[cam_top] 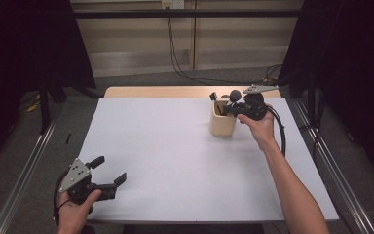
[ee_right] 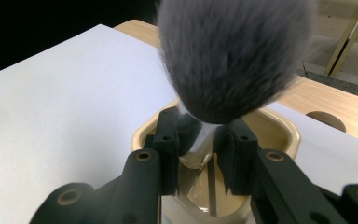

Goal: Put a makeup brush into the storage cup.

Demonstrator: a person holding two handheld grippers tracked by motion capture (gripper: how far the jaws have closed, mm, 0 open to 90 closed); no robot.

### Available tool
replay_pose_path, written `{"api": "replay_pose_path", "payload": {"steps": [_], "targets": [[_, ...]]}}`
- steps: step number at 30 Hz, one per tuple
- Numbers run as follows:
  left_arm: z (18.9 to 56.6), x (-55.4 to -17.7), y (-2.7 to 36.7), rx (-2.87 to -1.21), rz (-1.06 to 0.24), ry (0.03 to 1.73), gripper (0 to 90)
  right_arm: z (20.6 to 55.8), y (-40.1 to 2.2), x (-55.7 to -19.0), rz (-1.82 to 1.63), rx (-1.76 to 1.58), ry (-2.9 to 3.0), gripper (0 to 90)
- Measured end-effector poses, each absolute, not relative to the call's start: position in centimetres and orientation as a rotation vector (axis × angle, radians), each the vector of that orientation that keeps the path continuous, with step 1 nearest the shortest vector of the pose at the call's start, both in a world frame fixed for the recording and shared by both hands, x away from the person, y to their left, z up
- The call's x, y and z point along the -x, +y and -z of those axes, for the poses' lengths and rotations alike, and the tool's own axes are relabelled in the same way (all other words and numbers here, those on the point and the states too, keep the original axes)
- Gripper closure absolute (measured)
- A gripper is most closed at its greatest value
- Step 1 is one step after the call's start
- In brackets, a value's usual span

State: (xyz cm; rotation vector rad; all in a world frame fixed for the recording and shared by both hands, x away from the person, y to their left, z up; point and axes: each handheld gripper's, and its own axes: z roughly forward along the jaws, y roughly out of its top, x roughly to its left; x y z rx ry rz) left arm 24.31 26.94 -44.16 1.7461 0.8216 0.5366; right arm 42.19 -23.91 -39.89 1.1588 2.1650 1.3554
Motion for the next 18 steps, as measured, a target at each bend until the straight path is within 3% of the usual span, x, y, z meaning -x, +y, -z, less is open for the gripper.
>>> {"api": "replay_pose_path", "payload": {"steps": [7,18], "targets": [[44.17,-24.36,26.97,-1.743,-0.529,0.831,3.8,40.43,-23.64,-42.05,-1.37,-1.182,2.144,69.3],[44.18,-24.44,26.97,-1.748,-0.53,0.826,3.8,40.75,-24.24,-41.4,-1.394,-1.251,2.028,19.7]]}}
